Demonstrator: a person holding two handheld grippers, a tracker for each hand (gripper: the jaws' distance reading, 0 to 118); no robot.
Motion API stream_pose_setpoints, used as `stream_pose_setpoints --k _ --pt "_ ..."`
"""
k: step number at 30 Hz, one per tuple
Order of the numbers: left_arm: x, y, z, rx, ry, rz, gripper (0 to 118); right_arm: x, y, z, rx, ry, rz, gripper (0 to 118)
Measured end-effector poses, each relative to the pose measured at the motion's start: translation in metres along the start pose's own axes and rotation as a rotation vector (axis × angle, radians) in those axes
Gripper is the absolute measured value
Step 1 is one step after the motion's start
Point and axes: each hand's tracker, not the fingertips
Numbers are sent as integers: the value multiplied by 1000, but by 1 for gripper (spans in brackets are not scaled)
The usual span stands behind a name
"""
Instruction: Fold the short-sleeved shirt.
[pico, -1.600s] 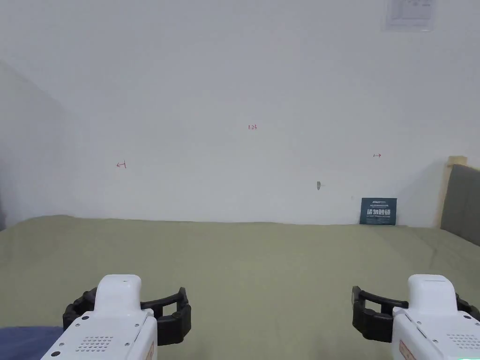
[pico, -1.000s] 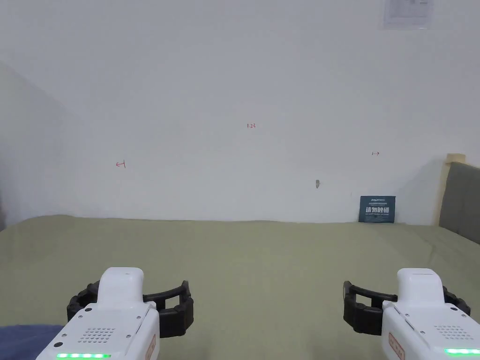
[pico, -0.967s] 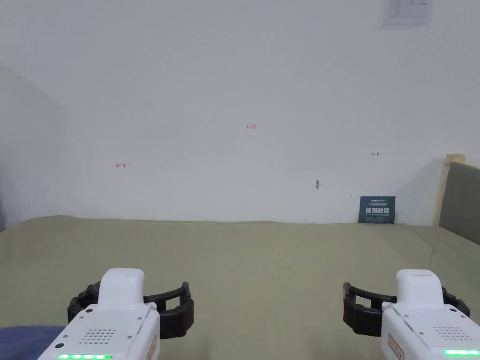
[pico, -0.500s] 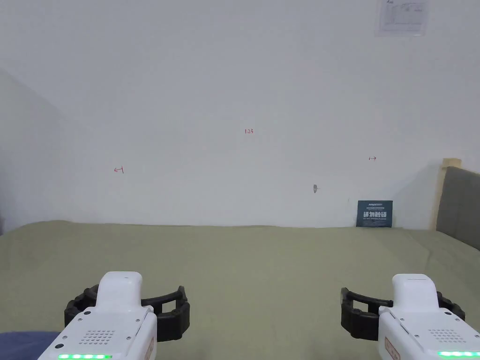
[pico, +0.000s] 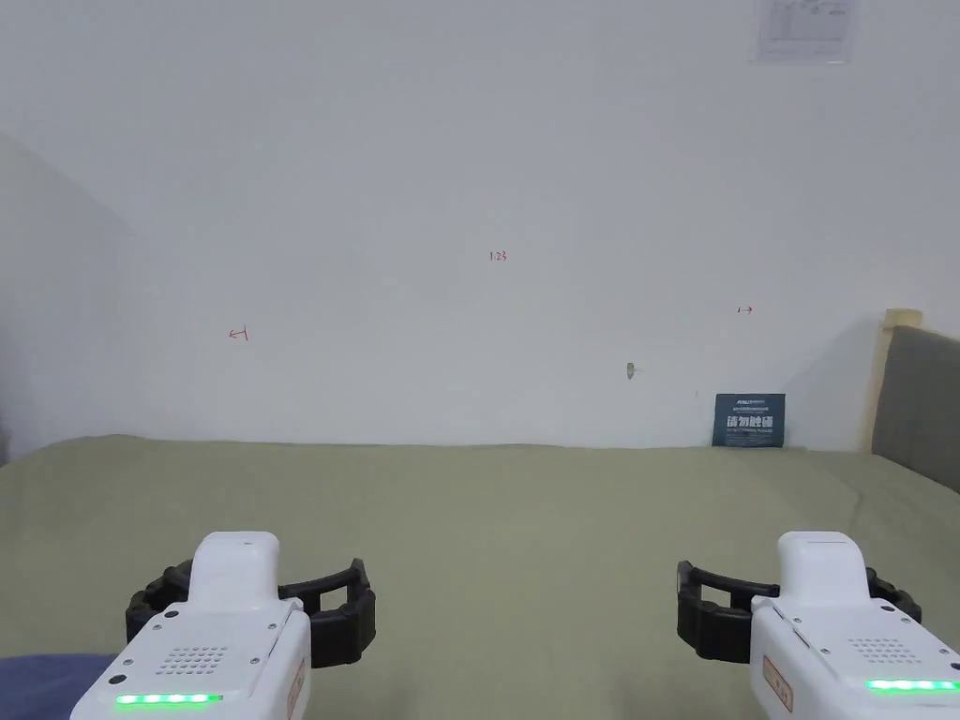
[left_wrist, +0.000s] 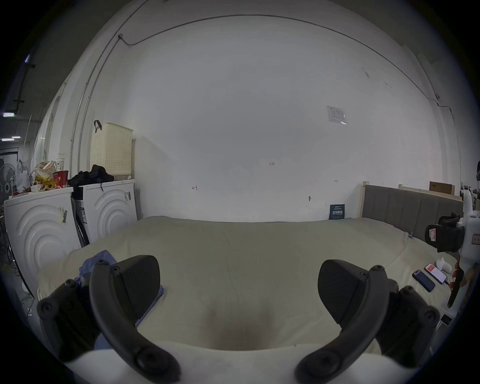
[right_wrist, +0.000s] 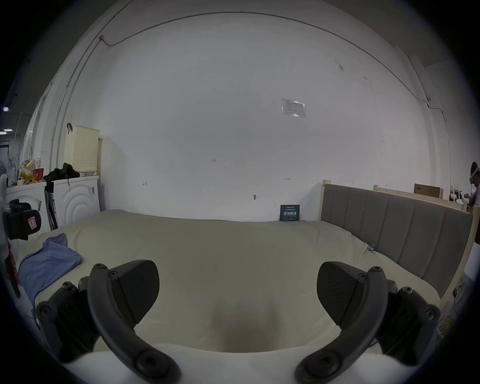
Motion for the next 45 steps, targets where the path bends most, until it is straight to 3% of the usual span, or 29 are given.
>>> stream_pose_setpoints --k 32,45 --pt "-5 5 2 20 15 42 118 0 4 1 10 17 -55 118" --pt "-13 4 -5 -17 7 116 118 -7 -1 -4 0 32 -26 118"
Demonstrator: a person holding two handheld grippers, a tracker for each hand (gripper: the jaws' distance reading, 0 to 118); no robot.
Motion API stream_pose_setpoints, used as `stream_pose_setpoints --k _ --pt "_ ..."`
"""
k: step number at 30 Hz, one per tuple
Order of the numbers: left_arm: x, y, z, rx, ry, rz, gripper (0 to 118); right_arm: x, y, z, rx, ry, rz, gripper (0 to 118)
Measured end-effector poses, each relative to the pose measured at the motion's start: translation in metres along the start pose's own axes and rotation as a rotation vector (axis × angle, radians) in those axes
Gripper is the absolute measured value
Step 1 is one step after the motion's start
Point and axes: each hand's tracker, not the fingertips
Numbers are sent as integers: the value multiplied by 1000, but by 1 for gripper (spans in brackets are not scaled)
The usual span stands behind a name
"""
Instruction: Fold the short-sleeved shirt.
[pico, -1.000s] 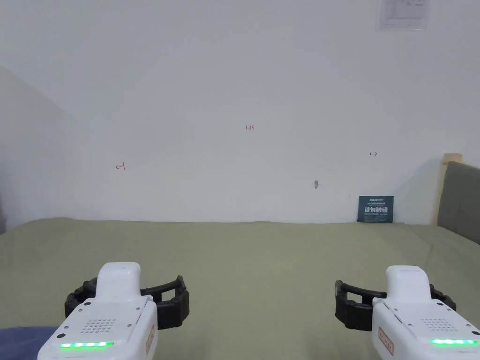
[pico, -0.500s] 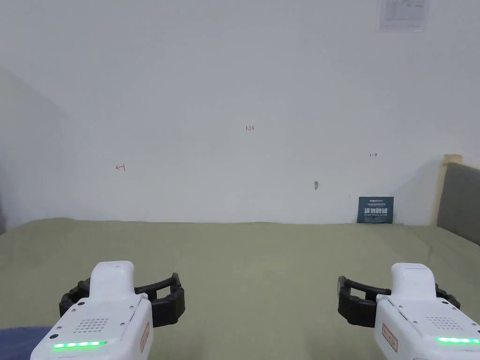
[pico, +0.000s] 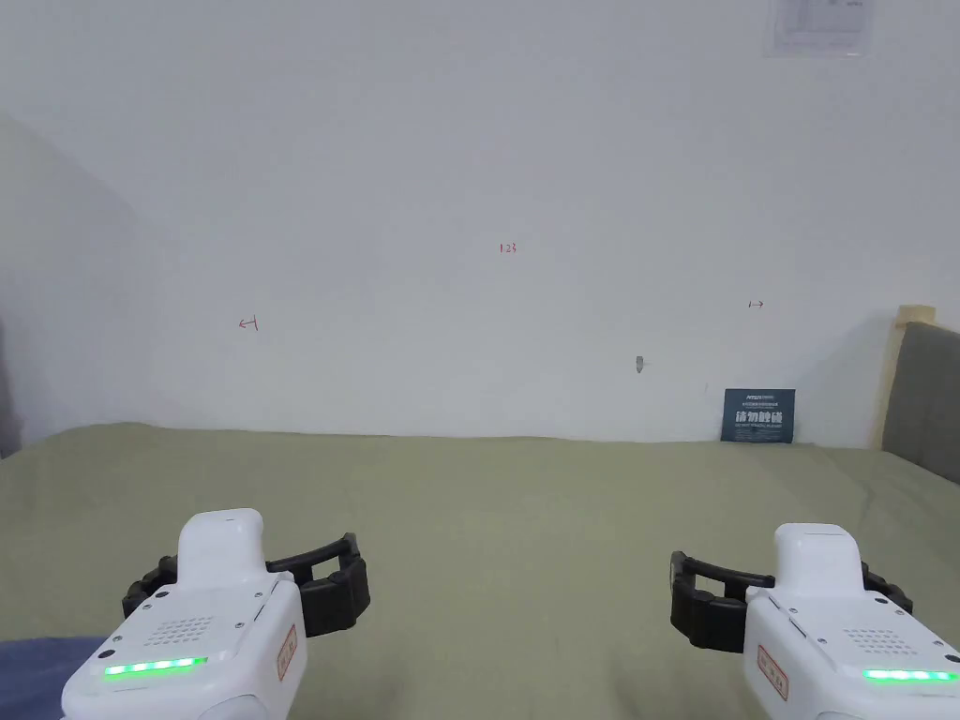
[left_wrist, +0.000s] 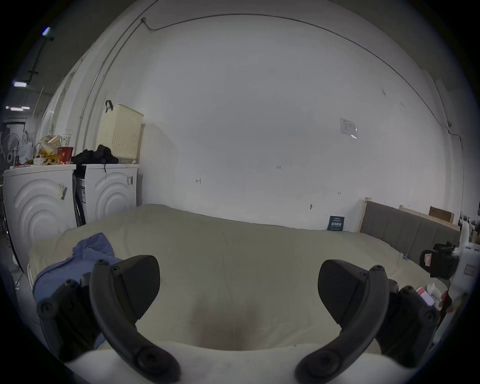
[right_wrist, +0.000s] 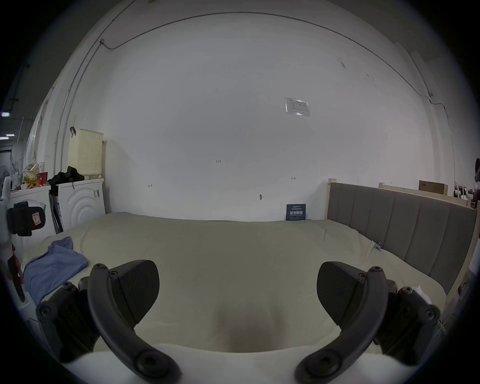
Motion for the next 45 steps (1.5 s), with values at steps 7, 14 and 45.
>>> stream_pose_setpoints --k 7,14,45 --pt "-3 -1 -3 7 15 4 118 3 2 -3 4 -9 2 118" --pt "-1 2 -5 23 13 -14 118 6 0 -7 -15 -8 20 118" --pt "3 -4 -4 26 21 -51 118 3 -7 -9 -63 -40 10 117"
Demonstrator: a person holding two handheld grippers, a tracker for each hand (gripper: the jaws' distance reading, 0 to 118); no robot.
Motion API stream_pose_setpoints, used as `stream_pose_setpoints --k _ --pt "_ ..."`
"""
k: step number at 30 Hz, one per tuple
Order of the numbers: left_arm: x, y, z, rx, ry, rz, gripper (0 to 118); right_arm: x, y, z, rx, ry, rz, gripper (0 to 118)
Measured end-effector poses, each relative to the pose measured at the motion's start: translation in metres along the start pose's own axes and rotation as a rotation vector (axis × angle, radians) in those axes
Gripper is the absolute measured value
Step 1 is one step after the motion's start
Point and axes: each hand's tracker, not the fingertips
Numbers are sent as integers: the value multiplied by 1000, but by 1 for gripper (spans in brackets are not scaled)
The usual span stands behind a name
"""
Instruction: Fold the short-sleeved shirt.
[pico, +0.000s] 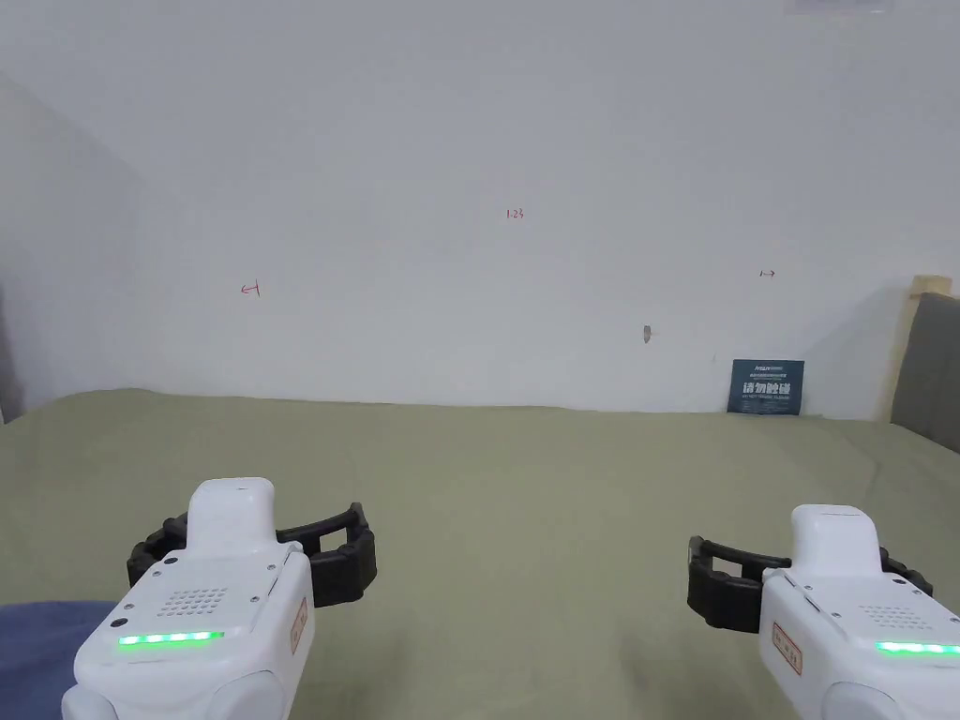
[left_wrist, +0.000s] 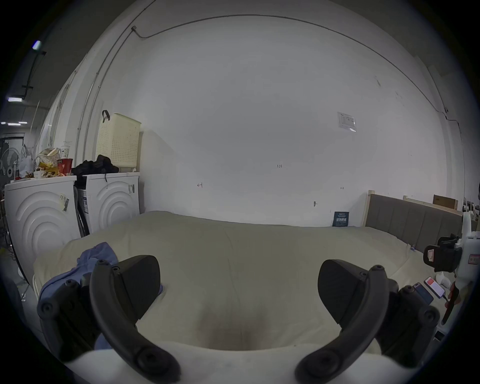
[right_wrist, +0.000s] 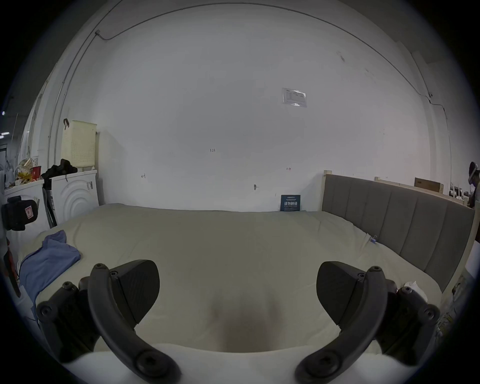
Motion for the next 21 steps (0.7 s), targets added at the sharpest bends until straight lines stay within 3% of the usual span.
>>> stream_pose_setpoints --k 1,2,3,4,5,6,7,9,14,21 --pt "1 -1 2 9 11 -8 118 1 0 1 0 -1 0 113" --pt "1 -2 3 14 22 -22 117 1 -1 3 -1 -6 4 94" --pt "2 -2 4 16 28 -33 112 1 -1 5 -4 -16 13 62" --pt "3 -3 5 20 21 -40 100 1 -1 6 -7 -40 31 24" --pt "3 -4 6 21 10 -45 62 1 -1 6 -16 -60 49 2" --pt "3 -4 7 23 -4 -45 23 1 -2 4 -31 -64 55 2" --pt "5 -6 6 20 4 -54 4 2 -3 2 -37 -55 42 2" --pt "9 -7 3 2 79 -85 5 7 -6 3 -57 -30 32 2" --pt "1 -7 2 -30 44 -30 4 3 -6 7 -45 -25 35 2" --pt "-32 7 23 6 81 -51 2 -38 8 5 -32 70 40 1"
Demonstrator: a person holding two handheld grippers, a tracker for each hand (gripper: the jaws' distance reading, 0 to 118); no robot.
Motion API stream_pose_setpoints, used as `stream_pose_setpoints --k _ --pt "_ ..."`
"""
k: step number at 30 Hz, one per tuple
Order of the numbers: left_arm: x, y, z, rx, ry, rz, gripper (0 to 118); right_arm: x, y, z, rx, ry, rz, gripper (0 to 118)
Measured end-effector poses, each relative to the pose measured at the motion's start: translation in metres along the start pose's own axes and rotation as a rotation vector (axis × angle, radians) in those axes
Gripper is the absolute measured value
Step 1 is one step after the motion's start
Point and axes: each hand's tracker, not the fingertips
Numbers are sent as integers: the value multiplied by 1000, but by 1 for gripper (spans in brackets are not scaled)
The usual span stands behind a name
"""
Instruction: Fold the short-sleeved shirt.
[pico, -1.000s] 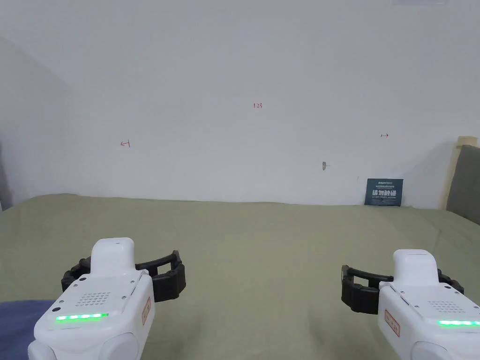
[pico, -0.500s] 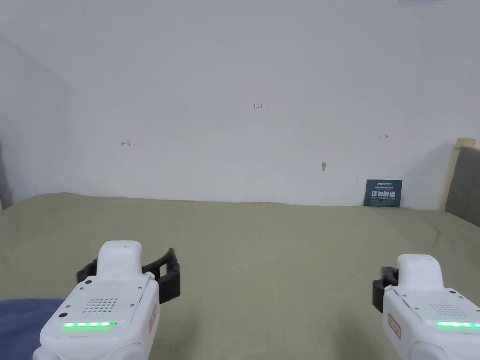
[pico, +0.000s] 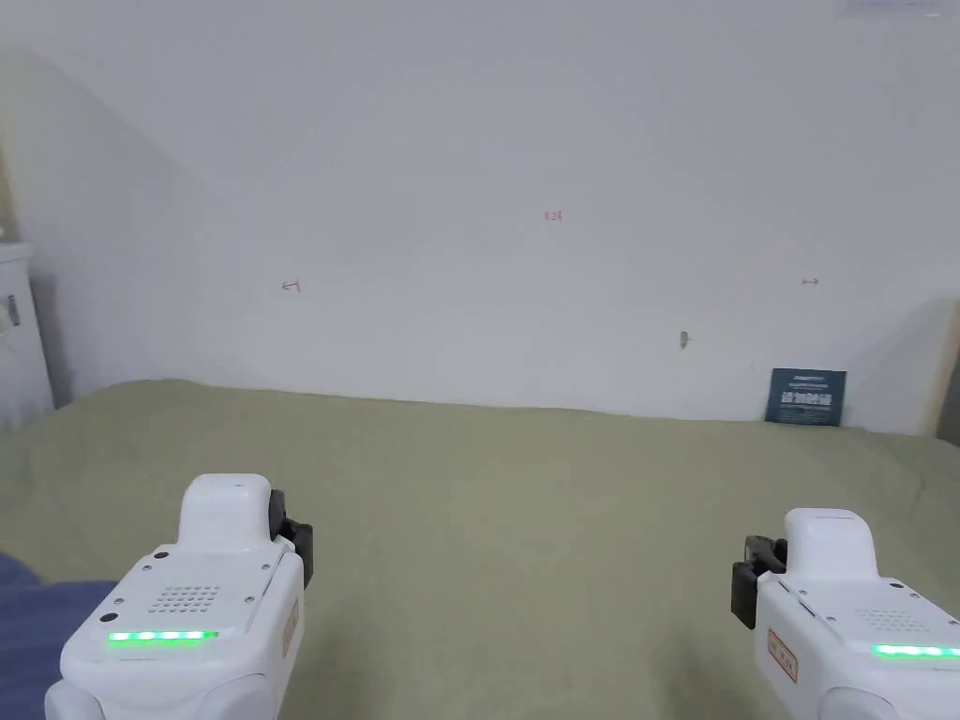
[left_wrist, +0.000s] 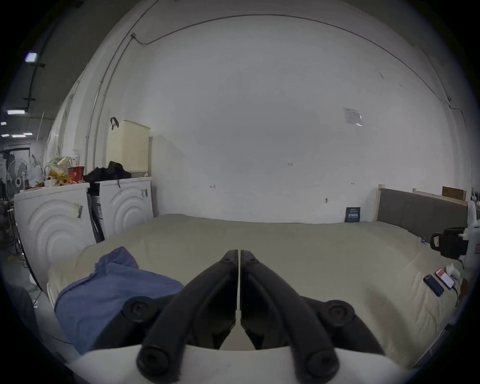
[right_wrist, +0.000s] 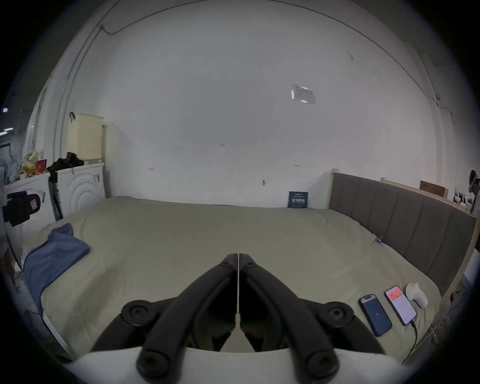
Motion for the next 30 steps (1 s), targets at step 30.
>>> stream_pose_setpoints --k 30 --pt "-274 11 -71 -514 252 -45 2 -204 -30 -46 -108 452 200 1"
